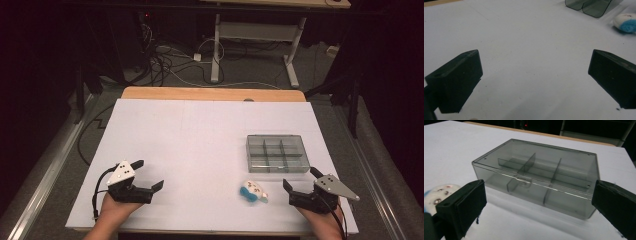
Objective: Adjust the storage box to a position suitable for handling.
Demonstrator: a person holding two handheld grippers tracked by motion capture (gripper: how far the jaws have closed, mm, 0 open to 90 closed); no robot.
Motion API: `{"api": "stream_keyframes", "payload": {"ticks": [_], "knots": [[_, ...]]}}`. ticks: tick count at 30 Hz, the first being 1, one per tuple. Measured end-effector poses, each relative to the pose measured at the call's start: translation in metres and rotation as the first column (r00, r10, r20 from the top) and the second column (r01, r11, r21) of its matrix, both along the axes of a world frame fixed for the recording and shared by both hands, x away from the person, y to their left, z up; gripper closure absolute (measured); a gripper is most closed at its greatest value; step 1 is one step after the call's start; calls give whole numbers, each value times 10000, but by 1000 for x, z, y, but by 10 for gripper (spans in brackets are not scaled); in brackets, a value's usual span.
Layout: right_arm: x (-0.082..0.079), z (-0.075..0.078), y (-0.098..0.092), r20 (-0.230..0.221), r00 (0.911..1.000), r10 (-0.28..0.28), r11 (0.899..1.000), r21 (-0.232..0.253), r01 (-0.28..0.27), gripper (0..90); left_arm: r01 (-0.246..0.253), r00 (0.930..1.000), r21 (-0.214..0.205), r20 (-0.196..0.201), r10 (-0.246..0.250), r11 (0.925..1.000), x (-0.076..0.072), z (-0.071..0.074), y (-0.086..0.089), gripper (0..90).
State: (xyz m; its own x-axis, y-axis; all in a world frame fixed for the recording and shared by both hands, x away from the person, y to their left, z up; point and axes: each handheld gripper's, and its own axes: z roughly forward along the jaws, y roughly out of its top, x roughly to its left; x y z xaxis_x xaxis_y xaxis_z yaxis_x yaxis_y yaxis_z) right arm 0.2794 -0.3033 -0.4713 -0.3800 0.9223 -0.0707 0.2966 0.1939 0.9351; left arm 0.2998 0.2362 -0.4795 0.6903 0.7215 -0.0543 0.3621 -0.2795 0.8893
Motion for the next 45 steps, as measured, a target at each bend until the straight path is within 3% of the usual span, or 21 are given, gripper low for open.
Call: {"api": "stream_keyframes", "payload": {"ticks": [8,19,24,25,29,37,39,42,45], "knots": [[1,0,-13,-94,9994,-338,9993,185,340,2,-17,10000,293,-48,19,9996,2,-3,-2,0],[2,1,-36,-97,9950,-995,9947,243,997,24,302,9989,90,-363,-298,9995,4,-8,-4,0],[3,1,-44,-149,9927,-1194,9926,189,1196,88,345,9989,41,-328,-343,9994,4,-9,-4,0],[4,2,-47,-285,9918,-1249,9916,310,1257,134,344,9989,61,-319,-342,9994,4,-9,-5,0],[5,4,-50,-344,9900,-1368,9897,368,1381,172,324,9988,133,-367,-319,9994,4,-11,-7,0],[15,10,-58,-432,9877,-1504,9865,593,1528,442,389,9988,186,-290,-383,9991,3,-11,-7,0],[17,11,-59,-417,9878,-1502,9864,612,1526,473,377,9990,222,-231,-372,9990,2,-11,-8,0],[26,13,-62,-440,9874,-1519,9859,638,1545,613,336,9993,184,-174,-333,9993,1,-11,-7,0],[31,14,-63,-471,9876,-1500,9863,629,1528,675,306,9994,162,-160,-304,9994,1,-12,-7,0]]}}
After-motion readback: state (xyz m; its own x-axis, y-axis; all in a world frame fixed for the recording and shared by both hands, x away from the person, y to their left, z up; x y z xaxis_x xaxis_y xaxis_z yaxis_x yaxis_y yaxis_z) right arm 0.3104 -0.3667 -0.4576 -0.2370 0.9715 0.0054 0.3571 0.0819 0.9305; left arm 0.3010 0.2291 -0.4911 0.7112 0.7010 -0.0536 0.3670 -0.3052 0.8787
